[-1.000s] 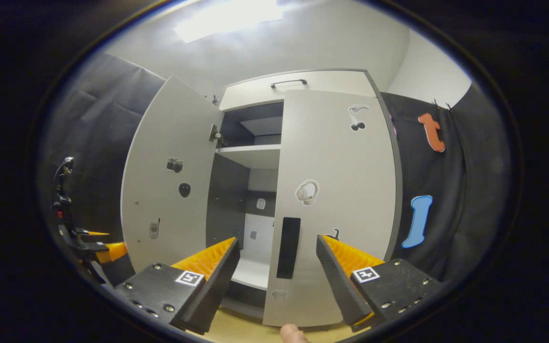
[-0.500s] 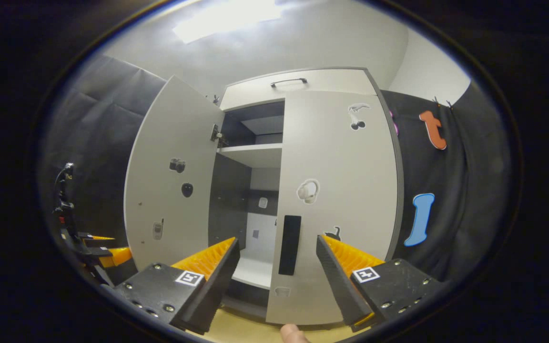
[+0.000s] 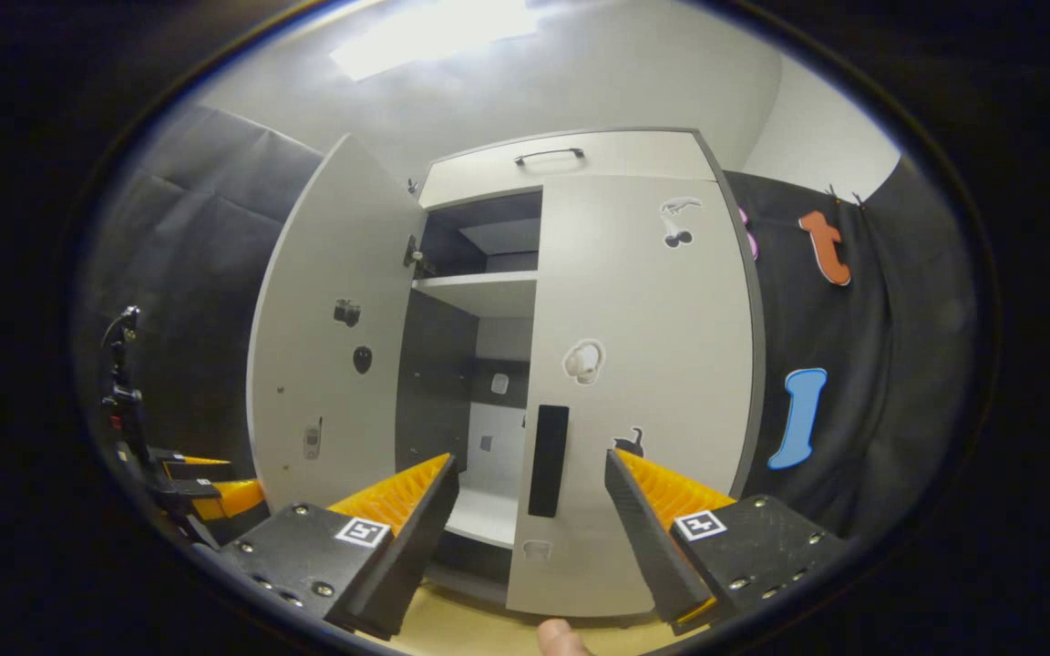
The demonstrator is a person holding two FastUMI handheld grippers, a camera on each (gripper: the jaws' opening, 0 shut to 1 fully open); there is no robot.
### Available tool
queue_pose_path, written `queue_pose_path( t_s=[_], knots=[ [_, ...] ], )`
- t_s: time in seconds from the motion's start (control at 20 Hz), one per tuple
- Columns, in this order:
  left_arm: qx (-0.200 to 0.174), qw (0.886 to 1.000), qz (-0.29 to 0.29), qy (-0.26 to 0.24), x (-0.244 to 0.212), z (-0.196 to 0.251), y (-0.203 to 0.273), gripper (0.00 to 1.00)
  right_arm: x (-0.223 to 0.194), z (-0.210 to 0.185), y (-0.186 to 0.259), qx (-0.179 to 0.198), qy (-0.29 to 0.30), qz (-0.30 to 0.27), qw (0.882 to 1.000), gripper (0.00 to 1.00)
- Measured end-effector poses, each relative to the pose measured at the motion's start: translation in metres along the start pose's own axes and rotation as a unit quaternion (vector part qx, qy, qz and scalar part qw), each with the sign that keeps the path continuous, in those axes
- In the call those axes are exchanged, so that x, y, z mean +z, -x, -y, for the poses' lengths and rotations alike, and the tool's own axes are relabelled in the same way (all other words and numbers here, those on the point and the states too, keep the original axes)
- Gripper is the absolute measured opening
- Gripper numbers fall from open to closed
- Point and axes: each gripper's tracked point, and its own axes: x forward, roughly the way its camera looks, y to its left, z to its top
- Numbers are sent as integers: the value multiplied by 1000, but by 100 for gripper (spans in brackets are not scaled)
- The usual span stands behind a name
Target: Grasp the bottle in the cabinet with the left hand and place it on the coaster, then close the right door with the right hand and the left door with the left hand.
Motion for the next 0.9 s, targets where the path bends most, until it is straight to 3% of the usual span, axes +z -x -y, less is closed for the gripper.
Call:
queue_pose_path(
  t_s=[0.85,0.9],
  knots=[
    [-117,993,-16,3,-12,109,-24,94,1,35,13,-39,17,-2,999,98],
    [-120,993,-17,2,-13,113,-26,89,1,38,14,-42,17,-2,999,98]
  ],
)
